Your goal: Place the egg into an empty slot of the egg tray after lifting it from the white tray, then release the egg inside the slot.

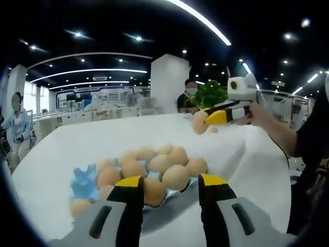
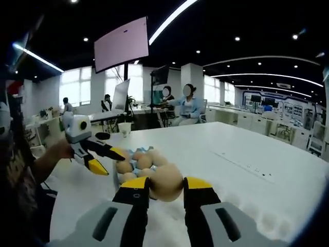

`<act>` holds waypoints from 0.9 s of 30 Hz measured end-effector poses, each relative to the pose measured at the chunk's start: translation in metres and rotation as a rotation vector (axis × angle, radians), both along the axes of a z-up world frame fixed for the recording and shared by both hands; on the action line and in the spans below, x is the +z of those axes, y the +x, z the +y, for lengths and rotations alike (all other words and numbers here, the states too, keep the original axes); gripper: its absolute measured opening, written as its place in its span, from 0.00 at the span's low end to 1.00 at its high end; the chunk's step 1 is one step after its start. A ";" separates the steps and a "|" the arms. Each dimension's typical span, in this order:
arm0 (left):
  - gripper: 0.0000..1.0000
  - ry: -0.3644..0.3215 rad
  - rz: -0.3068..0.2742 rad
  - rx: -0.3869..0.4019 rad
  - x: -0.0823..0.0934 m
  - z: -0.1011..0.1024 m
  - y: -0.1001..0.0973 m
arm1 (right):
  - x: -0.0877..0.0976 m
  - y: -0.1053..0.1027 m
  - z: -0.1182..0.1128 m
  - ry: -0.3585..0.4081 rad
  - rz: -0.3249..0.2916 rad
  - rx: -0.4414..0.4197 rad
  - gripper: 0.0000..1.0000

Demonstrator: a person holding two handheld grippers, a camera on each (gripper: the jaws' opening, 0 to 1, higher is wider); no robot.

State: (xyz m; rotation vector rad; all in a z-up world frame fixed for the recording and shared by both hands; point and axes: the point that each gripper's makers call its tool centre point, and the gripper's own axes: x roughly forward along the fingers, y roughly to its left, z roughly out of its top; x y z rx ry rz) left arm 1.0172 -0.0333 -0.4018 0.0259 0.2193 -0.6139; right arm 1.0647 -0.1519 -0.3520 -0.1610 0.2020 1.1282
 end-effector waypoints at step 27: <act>0.42 0.071 -0.169 -0.018 0.022 -0.062 0.025 | -0.012 -0.024 0.059 0.068 0.129 0.124 0.27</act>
